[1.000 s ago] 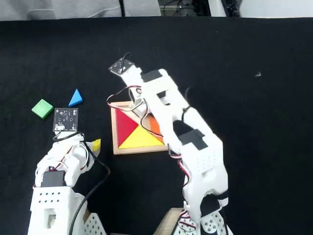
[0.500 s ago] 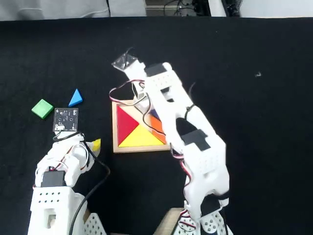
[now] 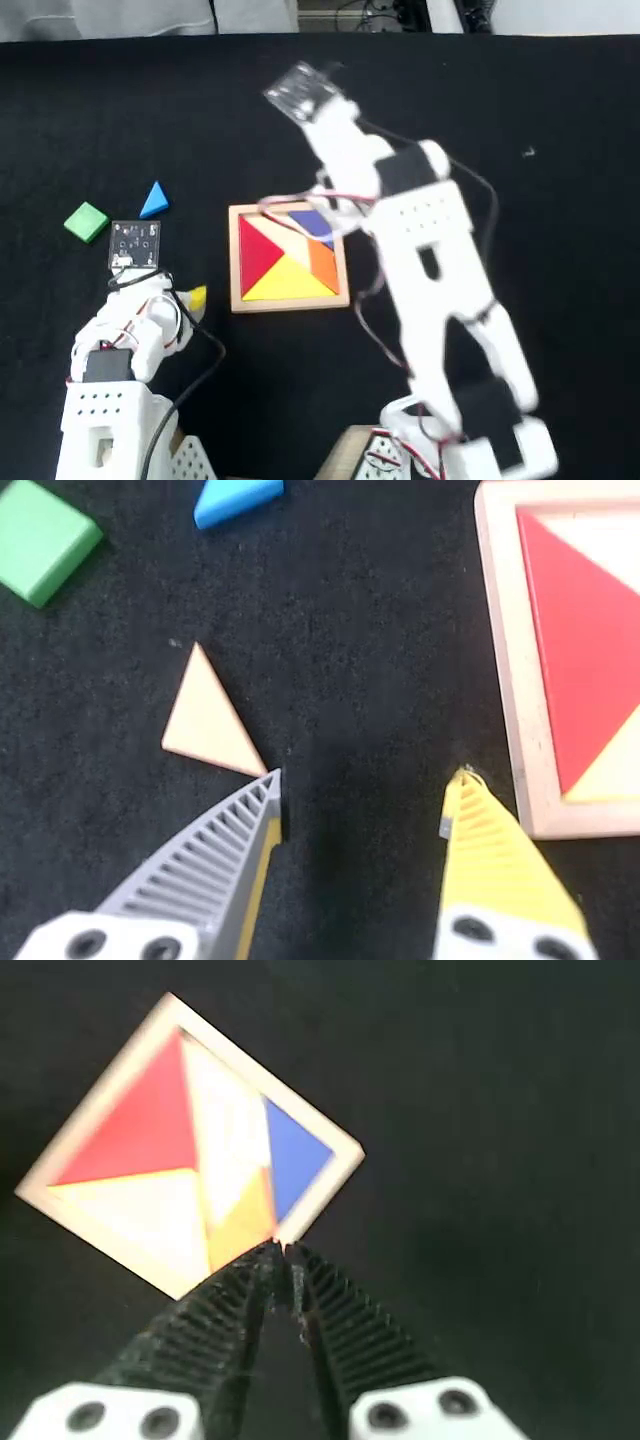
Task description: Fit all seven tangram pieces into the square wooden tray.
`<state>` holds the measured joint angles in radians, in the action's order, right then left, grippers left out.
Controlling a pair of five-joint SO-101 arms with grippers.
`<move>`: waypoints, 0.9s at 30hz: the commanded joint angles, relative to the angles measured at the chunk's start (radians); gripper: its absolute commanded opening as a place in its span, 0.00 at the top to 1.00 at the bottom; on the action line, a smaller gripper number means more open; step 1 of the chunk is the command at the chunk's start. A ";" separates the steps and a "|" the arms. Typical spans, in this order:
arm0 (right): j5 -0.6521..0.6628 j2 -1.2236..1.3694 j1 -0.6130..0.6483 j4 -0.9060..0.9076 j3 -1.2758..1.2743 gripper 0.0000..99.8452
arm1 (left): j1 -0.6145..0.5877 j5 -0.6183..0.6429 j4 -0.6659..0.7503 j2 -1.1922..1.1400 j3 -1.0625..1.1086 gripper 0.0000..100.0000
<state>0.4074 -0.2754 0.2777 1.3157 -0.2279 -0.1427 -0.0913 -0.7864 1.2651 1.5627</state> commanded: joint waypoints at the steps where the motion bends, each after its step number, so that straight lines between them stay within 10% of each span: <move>1: -0.009 -0.128 -0.087 -0.158 -0.237 0.99 | -0.015 -0.008 -0.051 0.009 -0.082 0.74; 15: -0.161 -0.102 -0.112 -0.551 -0.618 0.99 | -0.101 -0.011 -0.048 0.008 -0.079 0.74; 27: -0.158 -0.041 -0.112 -0.681 -0.676 0.99 | -0.246 -0.218 -0.416 -0.252 -0.725 0.74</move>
<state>0.2524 -0.3138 0.1826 0.6544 -0.9091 -0.3775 -0.2892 -1.1347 1.1423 1.0119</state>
